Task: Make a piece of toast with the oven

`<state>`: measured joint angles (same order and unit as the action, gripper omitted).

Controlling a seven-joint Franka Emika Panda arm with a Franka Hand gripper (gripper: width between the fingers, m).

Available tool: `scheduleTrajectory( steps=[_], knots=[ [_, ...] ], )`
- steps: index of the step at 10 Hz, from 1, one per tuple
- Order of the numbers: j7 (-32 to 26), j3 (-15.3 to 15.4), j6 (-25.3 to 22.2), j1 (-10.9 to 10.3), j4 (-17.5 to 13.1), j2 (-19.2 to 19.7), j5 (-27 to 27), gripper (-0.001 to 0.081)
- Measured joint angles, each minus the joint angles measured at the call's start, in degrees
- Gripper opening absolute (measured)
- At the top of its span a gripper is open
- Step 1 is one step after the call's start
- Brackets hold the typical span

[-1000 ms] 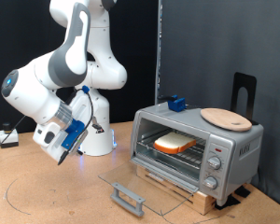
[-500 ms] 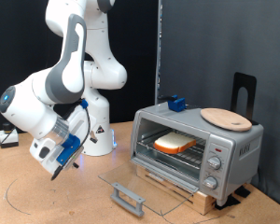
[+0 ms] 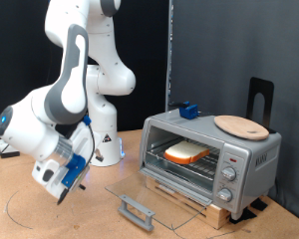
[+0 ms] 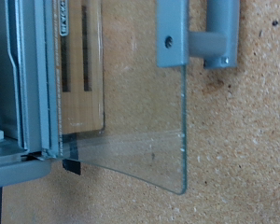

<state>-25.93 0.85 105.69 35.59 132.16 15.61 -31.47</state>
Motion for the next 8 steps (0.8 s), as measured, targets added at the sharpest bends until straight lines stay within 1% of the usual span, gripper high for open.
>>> scheduleTrajectory(
  steps=[2,4,6,8],
  knots=[
    [0.13,0.27,0.09,-0.41,-1.62,4.1,1.7,0.0807],
    [0.34,0.59,0.73,-1.01,-2.03,6.8,3.33,0.0807],
    [0.42,1.38,1.33,-2.01,-1.26,8.62,3.68,0.0807],
    [0.19,2.87,2.6,-2.99,1.11,8.9,3.27,0.0807]
  ],
)
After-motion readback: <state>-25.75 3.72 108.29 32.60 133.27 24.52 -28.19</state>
